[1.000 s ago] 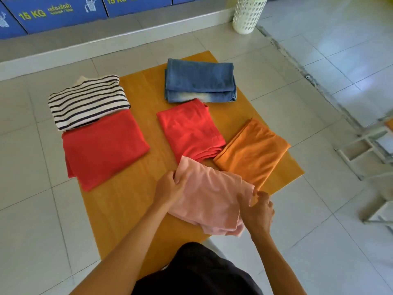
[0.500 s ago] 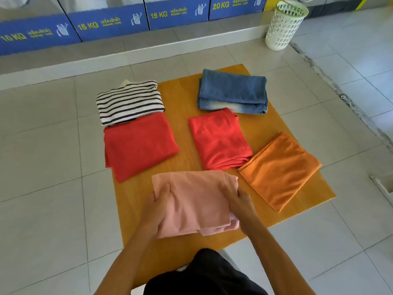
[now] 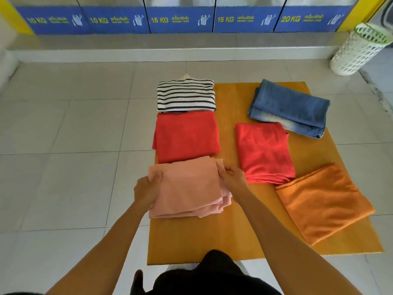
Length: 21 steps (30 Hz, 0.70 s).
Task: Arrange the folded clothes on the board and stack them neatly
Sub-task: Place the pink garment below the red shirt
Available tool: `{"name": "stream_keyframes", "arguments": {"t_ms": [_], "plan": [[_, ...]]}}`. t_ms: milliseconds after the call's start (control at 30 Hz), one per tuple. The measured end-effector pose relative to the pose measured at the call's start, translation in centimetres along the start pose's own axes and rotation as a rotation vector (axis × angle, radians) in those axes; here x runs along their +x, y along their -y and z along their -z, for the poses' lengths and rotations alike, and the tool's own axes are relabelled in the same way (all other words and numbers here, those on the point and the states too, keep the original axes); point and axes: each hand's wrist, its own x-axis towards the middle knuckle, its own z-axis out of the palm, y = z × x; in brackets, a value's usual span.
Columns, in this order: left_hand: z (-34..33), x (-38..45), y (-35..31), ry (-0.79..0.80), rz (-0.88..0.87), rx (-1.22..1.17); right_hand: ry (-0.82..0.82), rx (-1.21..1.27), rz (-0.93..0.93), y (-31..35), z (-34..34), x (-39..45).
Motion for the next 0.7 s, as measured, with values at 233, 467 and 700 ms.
{"name": "stream_keyframes", "arguments": {"t_ms": [233, 467, 700], "plan": [[-0.1, 0.3, 0.1, 0.007, -0.094, 0.061, -0.131, 0.027, -0.036, -1.9, -1.1, -0.4], [0.0, 0.8, -0.9, 0.015, -0.056, 0.122, -0.043, 0.023, -0.03, -0.7, -0.5, -1.0], [-1.5, -1.5, -2.4, -0.317, -0.047, 0.033, -0.117, 0.214, -0.099, -1.6, 1.8, -3.0]]}}
